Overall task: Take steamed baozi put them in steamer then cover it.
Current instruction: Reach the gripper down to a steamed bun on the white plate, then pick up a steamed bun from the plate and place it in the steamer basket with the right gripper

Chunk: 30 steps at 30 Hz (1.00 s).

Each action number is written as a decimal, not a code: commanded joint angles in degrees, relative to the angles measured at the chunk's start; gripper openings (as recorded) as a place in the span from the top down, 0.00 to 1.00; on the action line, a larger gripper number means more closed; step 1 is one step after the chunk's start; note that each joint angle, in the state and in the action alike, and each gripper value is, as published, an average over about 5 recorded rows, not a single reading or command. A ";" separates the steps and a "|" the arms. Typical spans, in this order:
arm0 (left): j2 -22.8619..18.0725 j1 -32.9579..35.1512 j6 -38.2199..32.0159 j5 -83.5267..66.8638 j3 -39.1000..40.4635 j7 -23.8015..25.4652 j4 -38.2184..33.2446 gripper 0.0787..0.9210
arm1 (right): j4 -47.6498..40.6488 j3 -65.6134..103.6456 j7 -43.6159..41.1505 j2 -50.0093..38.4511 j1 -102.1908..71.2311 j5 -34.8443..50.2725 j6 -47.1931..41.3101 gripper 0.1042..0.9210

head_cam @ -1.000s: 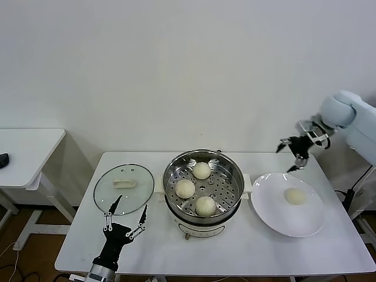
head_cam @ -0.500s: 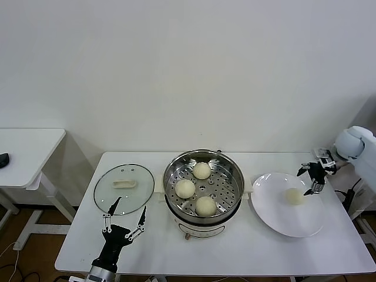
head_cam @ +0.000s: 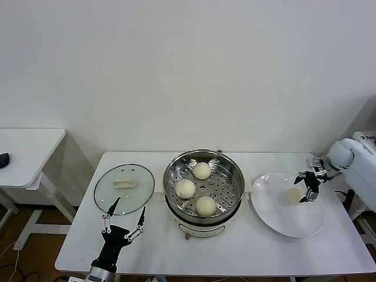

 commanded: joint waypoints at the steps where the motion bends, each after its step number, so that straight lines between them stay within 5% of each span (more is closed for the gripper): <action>1: 0.01 -0.14 -0.11 0.10 0.12 -0.01 0.30 0.12 | -3.02 1.11 0.53 2.33 -1.59 -1.17 0.02 0.12; 16: -0.09 -0.46 -0.20 0.00 0.03 -0.08 0.67 0.12 | -4.72 0.74 0.27 3.21 -0.65 -1.39 0.26 0.33; 24: -0.07 -0.78 -0.06 0.01 0.49 -0.10 0.40 0.12 | 0.55 -5.26 -2.85 0.99 6.92 1.28 -0.51 0.36; 30: 0.37 -1.10 -0.08 -0.08 0.90 -0.12 0.24 0.12 | 7.43 -21.94 -8.76 0.66 24.20 11.21 -2.27 0.36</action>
